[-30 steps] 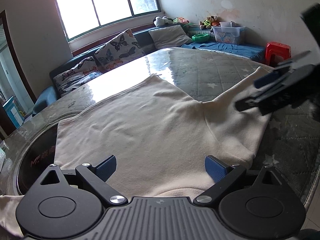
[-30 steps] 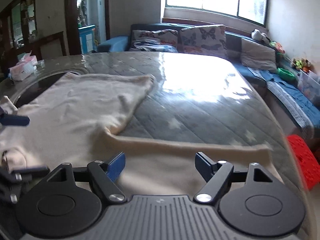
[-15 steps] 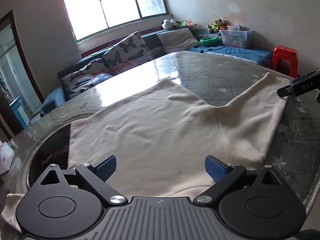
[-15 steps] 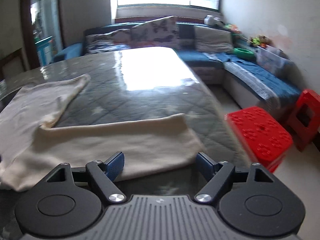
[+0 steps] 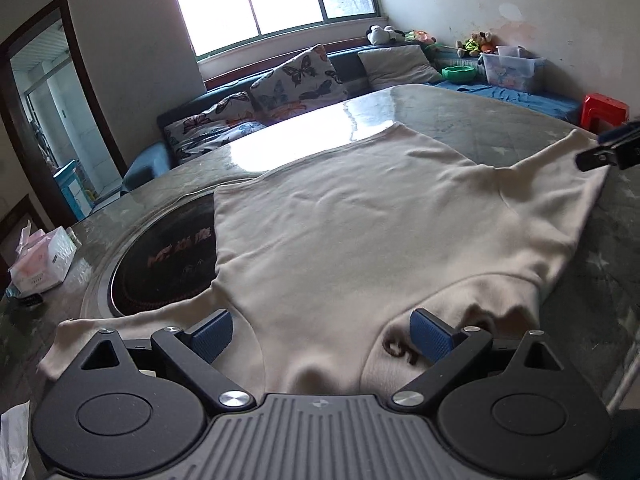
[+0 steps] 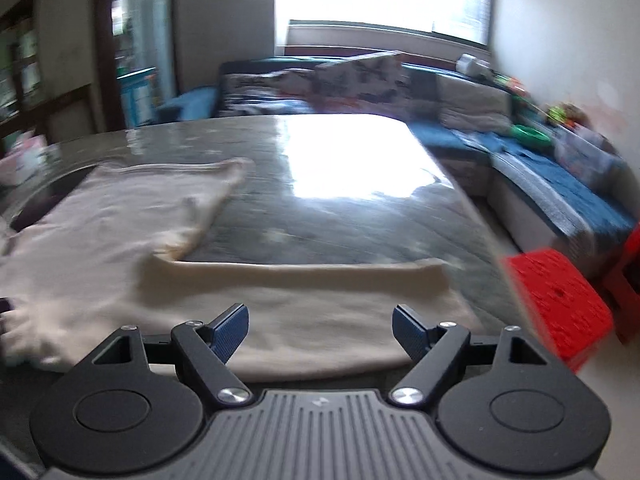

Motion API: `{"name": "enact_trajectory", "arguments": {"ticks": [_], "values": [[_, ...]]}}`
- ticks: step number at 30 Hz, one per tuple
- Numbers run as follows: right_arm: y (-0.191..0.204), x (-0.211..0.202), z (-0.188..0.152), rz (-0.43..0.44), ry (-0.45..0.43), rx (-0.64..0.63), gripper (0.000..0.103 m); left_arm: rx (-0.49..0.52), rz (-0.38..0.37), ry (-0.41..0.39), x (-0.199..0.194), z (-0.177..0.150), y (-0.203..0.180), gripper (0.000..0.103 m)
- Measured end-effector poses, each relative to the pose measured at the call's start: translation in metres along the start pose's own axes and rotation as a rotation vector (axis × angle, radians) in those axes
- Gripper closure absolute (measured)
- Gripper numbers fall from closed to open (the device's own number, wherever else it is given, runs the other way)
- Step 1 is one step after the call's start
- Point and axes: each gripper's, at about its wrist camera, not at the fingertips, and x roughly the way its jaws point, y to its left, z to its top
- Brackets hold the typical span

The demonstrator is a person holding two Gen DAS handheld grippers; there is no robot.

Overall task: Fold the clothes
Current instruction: 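Move the open right gripper to the edge of a sweatshirt sleeve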

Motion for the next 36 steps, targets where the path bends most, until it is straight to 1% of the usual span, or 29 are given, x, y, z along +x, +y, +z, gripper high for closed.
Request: {"name": "enact_trajectory", "arguments": {"ticks": [3,7,10,13,17,20,24,27,31,33,34,36], "values": [[0.031,-0.002,0.008,0.091,-0.012,-0.068,0.021,0.008,0.015,-0.012,-0.005,-0.001,0.002,0.006],[0.074,0.000,0.014,0.192,-0.017,-0.183,0.020,-0.012,0.035,-0.023,-0.007,0.001,0.010,0.006],[0.093,0.002,0.011,0.226,-0.010,-0.252,0.020,-0.026,0.050,-0.023,-0.007,0.000,0.015,0.006],[0.111,0.005,0.007,0.259,-0.003,-0.322,0.020,-0.029,0.059,-0.005,-0.004,-0.004,0.020,0.006],[0.136,0.007,0.002,0.302,0.007,-0.414,0.020,-0.027,0.047,0.023,-0.002,-0.013,0.023,0.006],[0.149,0.006,-0.002,0.332,0.011,-0.469,0.020,-0.017,0.042,0.021,-0.004,-0.015,0.025,0.006],[0.144,-0.002,-0.002,0.322,-0.008,-0.452,0.020,0.001,0.052,0.006,-0.005,-0.009,0.025,0.006],[0.126,-0.009,0.002,0.299,-0.025,-0.379,0.020,0.001,0.051,-0.019,-0.006,0.001,0.023,0.006],[0.084,-0.012,0.005,0.204,-0.026,-0.226,0.020,0.008,0.031,-0.050,-0.002,0.014,0.012,0.006],[0.062,-0.011,0.003,0.139,-0.024,-0.160,0.022,0.015,0.014,-0.062,0.000,0.021,0.003,0.006],[0.047,-0.010,0.002,0.089,-0.024,-0.120,0.023,0.020,0.003,-0.068,0.001,0.024,-0.001,0.006],[0.022,-0.009,-0.002,0.017,-0.023,-0.049,0.026,0.030,-0.017,-0.080,0.004,0.030,-0.011,0.006]]}}
